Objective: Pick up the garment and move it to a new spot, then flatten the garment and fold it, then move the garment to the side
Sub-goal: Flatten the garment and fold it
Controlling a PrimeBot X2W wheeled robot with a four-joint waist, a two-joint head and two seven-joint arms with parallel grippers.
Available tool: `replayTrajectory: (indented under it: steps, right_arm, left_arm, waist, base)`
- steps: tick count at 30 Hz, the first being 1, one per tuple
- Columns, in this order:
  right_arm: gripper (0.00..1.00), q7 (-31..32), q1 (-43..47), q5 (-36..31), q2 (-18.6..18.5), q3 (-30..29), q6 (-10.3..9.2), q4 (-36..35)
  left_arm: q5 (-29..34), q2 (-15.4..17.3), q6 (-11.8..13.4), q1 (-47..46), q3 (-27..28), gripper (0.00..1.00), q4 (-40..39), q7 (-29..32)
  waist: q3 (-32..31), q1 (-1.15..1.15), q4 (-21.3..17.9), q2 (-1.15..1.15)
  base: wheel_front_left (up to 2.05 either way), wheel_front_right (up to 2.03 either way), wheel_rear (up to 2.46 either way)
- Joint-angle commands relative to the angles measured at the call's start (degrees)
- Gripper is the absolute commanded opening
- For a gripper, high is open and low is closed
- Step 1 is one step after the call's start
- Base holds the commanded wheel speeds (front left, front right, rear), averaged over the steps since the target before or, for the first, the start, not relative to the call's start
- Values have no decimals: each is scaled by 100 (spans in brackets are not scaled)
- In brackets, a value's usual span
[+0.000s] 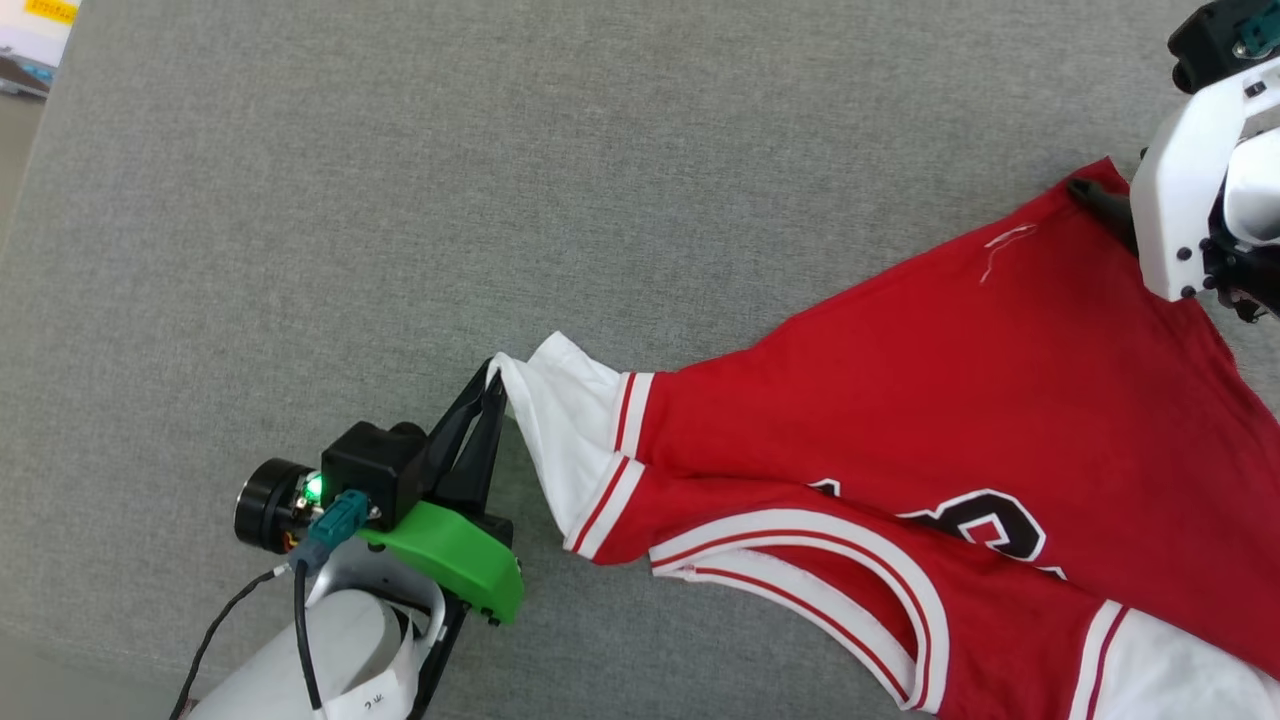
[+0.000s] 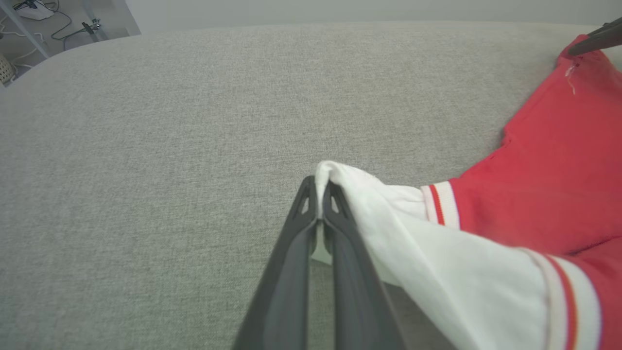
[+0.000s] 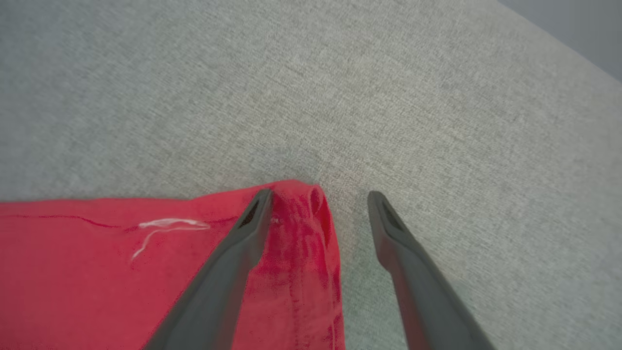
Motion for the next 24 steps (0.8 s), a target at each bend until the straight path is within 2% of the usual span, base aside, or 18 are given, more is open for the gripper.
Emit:
replayTrajectory:
  steps: [1,8,9,10,18,24]
  right_arm:
    - [100,-114,-84,-7,43,147,-3,218]
    - [100,-362,104,324,-76,948,-3,717]
    - [4,-475,106,379,-114,1027,-3,728]
    - [0,-569,108,434,-141,1075,-3,734]
    - [0,-2039,48,756,-433,1184,-3,528]
    - [0,-3106,317,890,-662,1027,-3,89]
  left_arm:
    - [81,-62,-45,-135,-5,0,48,-51]
    - [64,-202,-147,-204,-3,0,295,-137]
    - [60,-212,-160,-198,-1,0,336,-149]
    - [55,-220,-171,-191,0,0,368,-157]
    - [69,-171,-257,-139,65,0,566,-218]
    - [233,100,-316,-343,135,0,472,-219]
  waist:
    - [215,0,210,0]
    - [234,0,281,0]
    - [205,0,270,0]
    - [172,0,258,0]
    - [-333,0,63,0]
    - [-805,0,-128,0]
  base:
    - [0,0,0]
    - [0,0,0]
    - [0,0,0]
    - [0,0,0]
    - [0,0,0]
    - [0,0,0]
